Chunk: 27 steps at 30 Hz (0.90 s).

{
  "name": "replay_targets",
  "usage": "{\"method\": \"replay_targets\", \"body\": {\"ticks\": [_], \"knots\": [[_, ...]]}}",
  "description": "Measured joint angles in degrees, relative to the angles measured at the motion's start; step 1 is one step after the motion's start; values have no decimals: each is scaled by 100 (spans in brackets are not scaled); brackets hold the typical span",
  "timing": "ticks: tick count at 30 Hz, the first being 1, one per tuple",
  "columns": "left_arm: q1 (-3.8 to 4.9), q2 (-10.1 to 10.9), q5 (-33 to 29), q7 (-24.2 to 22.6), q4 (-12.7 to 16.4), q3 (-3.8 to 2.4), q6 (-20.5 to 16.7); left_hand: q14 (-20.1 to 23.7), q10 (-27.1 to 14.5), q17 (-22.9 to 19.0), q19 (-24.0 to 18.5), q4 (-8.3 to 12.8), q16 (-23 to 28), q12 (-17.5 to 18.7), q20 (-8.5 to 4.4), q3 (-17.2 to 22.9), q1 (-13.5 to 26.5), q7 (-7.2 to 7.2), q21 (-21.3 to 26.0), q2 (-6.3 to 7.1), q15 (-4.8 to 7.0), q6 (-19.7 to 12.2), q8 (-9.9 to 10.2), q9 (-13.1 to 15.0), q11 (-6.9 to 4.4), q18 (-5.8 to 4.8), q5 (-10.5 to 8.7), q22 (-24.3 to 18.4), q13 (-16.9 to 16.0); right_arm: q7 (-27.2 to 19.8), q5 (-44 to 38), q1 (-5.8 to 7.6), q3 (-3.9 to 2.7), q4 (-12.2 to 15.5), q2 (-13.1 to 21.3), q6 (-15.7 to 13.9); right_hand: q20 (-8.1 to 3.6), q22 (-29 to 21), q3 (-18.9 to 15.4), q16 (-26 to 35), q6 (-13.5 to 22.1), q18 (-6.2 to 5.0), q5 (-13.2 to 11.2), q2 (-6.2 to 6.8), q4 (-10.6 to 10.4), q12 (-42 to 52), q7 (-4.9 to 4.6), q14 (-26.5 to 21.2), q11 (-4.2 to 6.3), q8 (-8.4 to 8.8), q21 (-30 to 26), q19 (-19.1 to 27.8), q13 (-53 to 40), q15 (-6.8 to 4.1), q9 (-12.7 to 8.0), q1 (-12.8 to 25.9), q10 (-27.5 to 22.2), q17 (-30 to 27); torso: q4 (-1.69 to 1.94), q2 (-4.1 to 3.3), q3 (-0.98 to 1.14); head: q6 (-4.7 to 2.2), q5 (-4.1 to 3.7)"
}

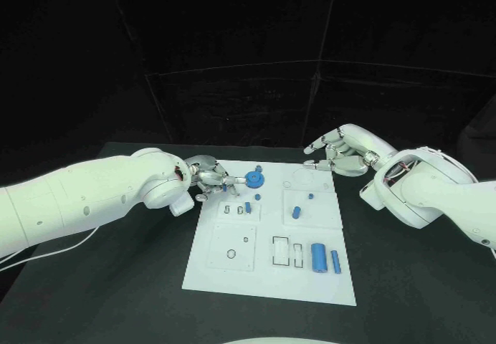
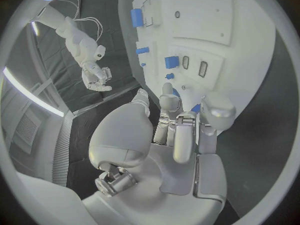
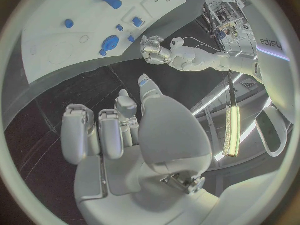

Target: Assemble the parts on the task board

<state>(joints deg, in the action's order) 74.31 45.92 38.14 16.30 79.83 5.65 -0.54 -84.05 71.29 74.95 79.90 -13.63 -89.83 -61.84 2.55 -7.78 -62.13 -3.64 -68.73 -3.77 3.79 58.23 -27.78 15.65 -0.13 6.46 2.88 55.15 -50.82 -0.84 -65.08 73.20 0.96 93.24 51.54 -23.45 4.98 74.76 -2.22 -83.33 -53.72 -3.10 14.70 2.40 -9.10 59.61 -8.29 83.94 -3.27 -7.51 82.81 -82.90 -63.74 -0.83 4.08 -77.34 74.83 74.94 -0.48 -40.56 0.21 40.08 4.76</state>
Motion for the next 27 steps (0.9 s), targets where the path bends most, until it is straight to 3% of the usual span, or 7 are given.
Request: {"method": "replay_targets", "body": {"ticks": [4, 8, 10, 13, 22, 27], "knots": [[99, -207, 405, 399, -95, 0, 193, -1, 113, 0, 21, -97, 0, -451, -21, -182, -119, 18, -286, -39, 0, -122, -313, 269, -31, -29, 0, 386, -553, 16, 0, 16, -1, -71, -5, 29, -9, -41, -19, 26, 0, 0, 10, 0, 12, -25, 0, 0, 0, 0, -1, 9, 20, 0, 0, 0, 0, 0, -2, 28, 21, 26, 24], [176, -406, 690, 722, -180, -3, 340, -1, 205, -1, 44, -148, 0, -637, -44, -279, -146, 18, -464, -66, 0, -165, -469, 409, -62, -29, 0, 640, -798, 51, -27, 28, -1, -144, -32, 67, -9, -68, -52, 55, 0, 0, 68, 0, -1, -25, 0, 0, 0, -22, -29, 8, 36, 0, 0, 0, 0, -1, -9, 42, 31, 36, 42], [195, -489, 769, 836, -208, -2, 388, 14, 318, -1, 64, -185, 0, -788, -65, -344, -145, 39, -589, -65, 15, -184, -576, 498, -71, -120, 0, 830, -989, 67, -42, 29, -2, -170, -39, 83, -8, -73, -77, 55, 0, 1, 132, 0, -14, -48, 0, 0, 0, -25, -29, 8, 44, 0, 0, 0, 0, -1, -10, 48, 34, 31, 43], [220, -599, 862, 1000, -234, 19, 454, 1, 352, -1, 112, -209, 0, -895, -72, -400, -145, 69, -682, -65, 41, -214, -667, 573, -104, -120, 0, 971, -1125, 101, -63, 31, -2, -201, -44, 109, -9, -84, -93, 54, 0, 0, 132, 0, 1, -48, 0, 0, 0, -25, -29, 8, 44, 0, -1, -1, 0, -1, -10, 52, 36, 36, 43], [287, -875, 1005, 1341, -380, 224, 643, 0, 356, -1, 112, -232, 0, -941, -72, -485, -167, 79, -762, -88, 41, -267, -779, 703, -109, -120, 0, 1114, -1218, 203, -110, 33, -1, -233, -57, 180, -28, -121, -109, 80, 0, 0, 152, 0, -15, -84, 0, 0, 0, -25, -54, 28, 71, 0, -1, -1, 0, -1, -10, 49, 32, 38, 81], [309, -976, 1057, 1466, -450, 275, 740, 0, 361, -1, 112, -249, 0, -951, -72, -516, -167, 79, -762, -88, 41, -308, -817, 724, -104, -120, 0, 1132, -1238, 248, -127, 33, -1, -236, -62, 208, -28, -138, -143, 114, 0, 0, 152, -1, -30, -84, 0, 0, 12, -25, -77, 28, 84, 0, -1, -1, -12, -2, -10, 42, 25, 42, 105]]}}
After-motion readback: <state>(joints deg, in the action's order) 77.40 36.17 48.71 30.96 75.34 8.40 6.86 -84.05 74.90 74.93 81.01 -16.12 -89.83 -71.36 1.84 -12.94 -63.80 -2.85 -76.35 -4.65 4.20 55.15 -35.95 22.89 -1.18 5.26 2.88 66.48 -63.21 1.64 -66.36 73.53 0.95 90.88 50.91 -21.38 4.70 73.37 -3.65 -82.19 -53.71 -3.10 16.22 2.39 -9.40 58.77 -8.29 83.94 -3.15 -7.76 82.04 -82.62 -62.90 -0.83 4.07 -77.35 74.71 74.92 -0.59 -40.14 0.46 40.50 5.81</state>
